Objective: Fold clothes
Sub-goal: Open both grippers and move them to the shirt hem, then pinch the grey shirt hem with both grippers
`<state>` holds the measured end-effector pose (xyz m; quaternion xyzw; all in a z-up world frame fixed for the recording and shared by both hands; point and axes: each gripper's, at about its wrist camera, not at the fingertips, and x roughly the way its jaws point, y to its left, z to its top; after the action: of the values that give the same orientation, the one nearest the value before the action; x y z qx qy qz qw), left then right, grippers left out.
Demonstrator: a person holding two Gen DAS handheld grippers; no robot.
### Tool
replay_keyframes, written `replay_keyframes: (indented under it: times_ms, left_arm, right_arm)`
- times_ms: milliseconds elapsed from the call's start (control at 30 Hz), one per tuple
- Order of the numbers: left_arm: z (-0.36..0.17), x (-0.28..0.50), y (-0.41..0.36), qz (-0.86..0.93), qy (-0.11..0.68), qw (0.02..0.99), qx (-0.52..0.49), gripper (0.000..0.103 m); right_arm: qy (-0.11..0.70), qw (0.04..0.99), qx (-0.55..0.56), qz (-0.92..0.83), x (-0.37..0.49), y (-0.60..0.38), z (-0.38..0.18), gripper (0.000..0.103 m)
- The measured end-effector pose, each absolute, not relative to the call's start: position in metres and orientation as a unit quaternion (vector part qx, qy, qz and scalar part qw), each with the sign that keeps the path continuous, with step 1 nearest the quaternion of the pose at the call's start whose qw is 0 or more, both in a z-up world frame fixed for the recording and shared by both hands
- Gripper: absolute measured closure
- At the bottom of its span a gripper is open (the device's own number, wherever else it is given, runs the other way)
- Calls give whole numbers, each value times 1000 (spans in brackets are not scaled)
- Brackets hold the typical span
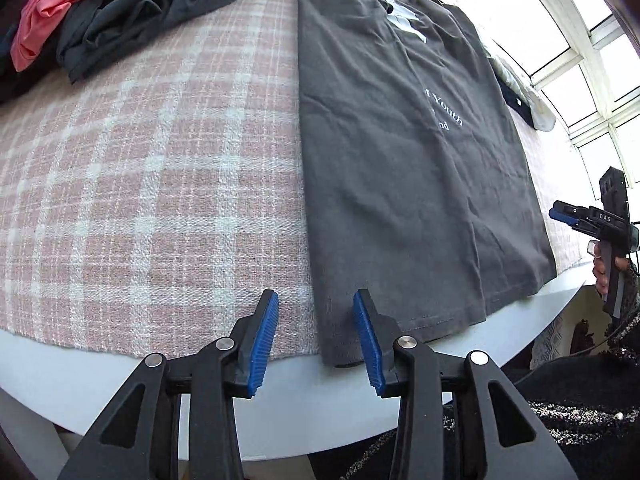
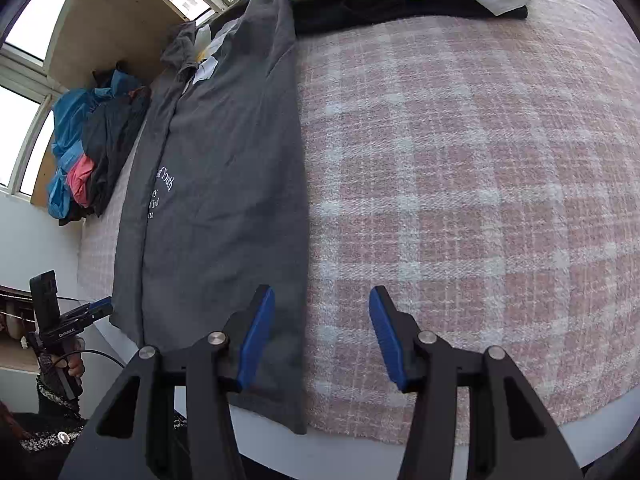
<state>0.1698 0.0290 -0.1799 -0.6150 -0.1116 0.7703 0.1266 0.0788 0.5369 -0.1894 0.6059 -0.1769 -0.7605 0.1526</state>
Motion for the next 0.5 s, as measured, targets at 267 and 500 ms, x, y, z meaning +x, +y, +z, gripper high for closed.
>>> replay_keyframes:
  times_ms: [267, 500]
  left_arm:
    - [-175, 177, 54, 774, -91, 142, -611, 69]
    - [-169, 181, 62, 773, -89, 155, -609, 93]
  right_arm:
    - [-99, 168, 611, -767, 103, 506, -192, 51]
    - [-88, 194, 610, -763, 103, 494, -193, 91]
